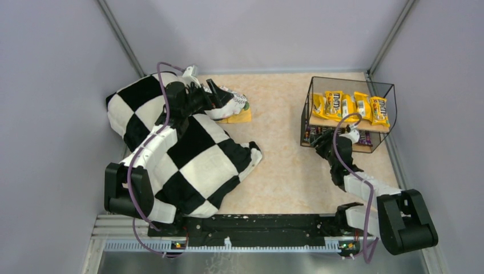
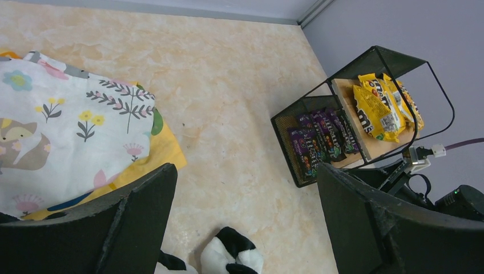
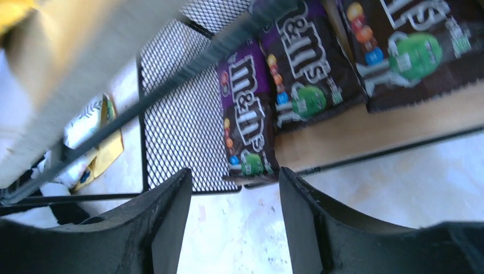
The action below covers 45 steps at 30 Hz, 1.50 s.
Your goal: Place and organize the candy bags onto the shelf
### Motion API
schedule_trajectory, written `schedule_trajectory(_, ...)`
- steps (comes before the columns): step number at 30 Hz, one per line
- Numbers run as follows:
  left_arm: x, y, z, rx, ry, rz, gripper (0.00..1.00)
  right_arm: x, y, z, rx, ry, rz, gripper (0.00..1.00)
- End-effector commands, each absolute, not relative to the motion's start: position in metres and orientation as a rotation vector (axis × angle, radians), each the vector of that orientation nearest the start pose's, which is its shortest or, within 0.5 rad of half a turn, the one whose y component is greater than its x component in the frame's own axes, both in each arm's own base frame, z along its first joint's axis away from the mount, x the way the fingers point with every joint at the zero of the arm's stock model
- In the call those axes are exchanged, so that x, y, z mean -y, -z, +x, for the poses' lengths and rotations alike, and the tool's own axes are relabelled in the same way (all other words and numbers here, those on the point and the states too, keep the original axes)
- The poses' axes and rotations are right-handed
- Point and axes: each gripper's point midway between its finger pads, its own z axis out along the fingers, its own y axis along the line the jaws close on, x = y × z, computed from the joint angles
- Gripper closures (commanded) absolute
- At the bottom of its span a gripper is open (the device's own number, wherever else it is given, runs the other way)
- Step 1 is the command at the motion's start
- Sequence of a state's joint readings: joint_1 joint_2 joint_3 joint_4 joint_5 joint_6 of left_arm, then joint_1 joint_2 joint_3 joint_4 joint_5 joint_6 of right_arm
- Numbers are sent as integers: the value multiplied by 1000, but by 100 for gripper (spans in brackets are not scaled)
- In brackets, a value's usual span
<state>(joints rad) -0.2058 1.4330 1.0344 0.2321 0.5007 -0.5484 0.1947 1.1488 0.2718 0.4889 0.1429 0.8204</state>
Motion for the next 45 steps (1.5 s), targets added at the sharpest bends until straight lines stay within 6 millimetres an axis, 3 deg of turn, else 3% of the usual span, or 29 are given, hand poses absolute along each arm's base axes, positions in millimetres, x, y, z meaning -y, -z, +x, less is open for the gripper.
schedule_trajectory(1,193,-305,411,-1704,985,124,1,-68,-73,316,-1860,-546,850,41)
schedule_trajectory(8,194,-305,410,-1704,991,123,2,-73,-66,314,-1859,-592,888,45)
schedule_trajectory(13,194,-304,410,-1706,994,123,2,-75,-64,322,-1847,-603,884,59)
schedule_trajectory(17,194,-303,411,-1707,993,122,2,-76,-63,328,-1840,-604,886,64)
schedule_trajectory(22,193,-304,411,-1705,989,121,2,-76,-70,339,-1819,-598,855,81)
schedule_trajectory(26,193,-304,411,-1706,992,121,1,-72,-75,345,-1795,-567,842,87)
schedule_trajectory(37,192,-303,412,-1709,996,114,2,-76,-70,359,-1797,-573,837,88)
schedule_trajectory(45,190,-305,412,-1704,1001,111,2,-73,-70,339,-1841,-555,826,70)
